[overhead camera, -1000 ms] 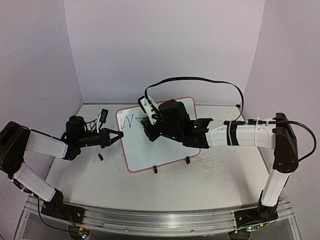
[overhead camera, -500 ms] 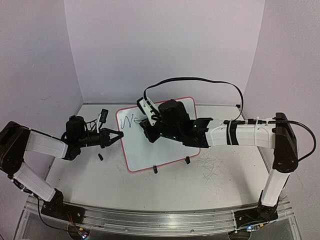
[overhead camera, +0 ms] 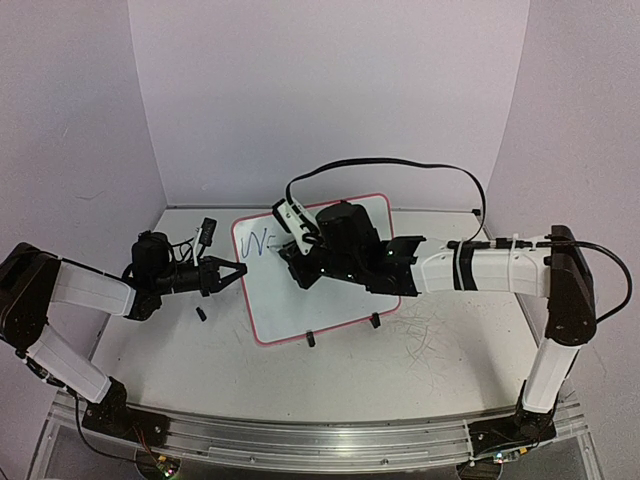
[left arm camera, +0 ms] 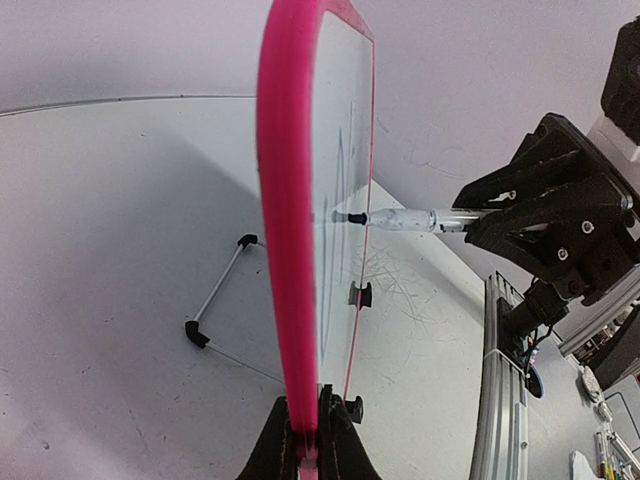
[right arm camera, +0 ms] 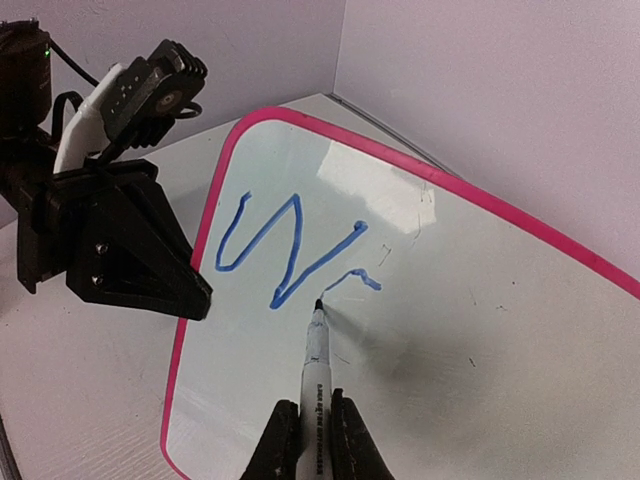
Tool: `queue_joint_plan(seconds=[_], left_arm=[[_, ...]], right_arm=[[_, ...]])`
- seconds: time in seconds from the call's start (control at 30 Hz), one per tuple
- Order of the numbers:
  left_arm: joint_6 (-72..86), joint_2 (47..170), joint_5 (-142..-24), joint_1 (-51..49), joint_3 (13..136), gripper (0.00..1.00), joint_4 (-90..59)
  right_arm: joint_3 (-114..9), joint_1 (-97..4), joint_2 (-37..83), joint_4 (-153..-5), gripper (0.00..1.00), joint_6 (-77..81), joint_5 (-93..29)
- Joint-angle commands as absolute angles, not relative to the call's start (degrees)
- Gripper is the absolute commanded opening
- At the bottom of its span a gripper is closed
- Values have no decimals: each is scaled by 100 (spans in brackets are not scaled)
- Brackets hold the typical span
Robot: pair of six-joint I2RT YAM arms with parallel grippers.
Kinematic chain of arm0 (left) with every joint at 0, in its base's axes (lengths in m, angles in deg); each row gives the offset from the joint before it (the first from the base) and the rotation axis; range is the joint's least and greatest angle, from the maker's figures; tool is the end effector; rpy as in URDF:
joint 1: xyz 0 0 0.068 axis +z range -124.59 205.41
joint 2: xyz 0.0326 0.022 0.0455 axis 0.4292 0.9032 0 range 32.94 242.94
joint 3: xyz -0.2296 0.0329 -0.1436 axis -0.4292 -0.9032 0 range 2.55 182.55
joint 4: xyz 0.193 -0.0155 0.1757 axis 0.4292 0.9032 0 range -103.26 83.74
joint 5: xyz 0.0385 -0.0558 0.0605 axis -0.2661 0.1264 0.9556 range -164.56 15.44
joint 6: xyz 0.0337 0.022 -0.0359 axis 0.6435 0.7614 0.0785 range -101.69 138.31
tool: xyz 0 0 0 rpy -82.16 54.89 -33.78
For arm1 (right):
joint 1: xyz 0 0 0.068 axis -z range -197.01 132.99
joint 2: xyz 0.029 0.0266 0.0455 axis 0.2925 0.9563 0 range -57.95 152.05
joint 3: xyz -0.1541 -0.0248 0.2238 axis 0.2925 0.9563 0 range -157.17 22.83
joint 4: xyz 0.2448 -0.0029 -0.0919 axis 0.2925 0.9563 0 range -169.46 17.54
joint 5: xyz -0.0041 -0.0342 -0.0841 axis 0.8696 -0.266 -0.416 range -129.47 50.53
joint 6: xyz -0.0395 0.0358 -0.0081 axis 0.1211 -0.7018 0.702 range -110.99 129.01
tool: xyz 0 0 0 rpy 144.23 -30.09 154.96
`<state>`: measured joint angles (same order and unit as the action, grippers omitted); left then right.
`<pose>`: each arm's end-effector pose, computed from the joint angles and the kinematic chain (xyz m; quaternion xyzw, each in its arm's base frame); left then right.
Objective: Write a sentence on the whiteboard
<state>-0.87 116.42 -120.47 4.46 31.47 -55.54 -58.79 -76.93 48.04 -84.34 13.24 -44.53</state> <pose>0.2499 -0.1231 0.1900 0.2559 0.7131 -0.4835 0.4384 0.2250 0.3825 0.2844 -0.4116 0.7048 0.2375 0.5267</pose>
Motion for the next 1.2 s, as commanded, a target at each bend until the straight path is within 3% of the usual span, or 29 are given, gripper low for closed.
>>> queue_joint_plan(seconds=[0.0, 1.17], left_arm=[[264, 11558, -11929, 467, 3340, 0, -5566], [285, 11556, -11968, 467, 3334, 0, -5537]], right_arm=[[-5829, -7684, 4775, -8398, 0, 1253, -4468], [-6059, -7507, 4694, -8780, 0, 1196, -5297]])
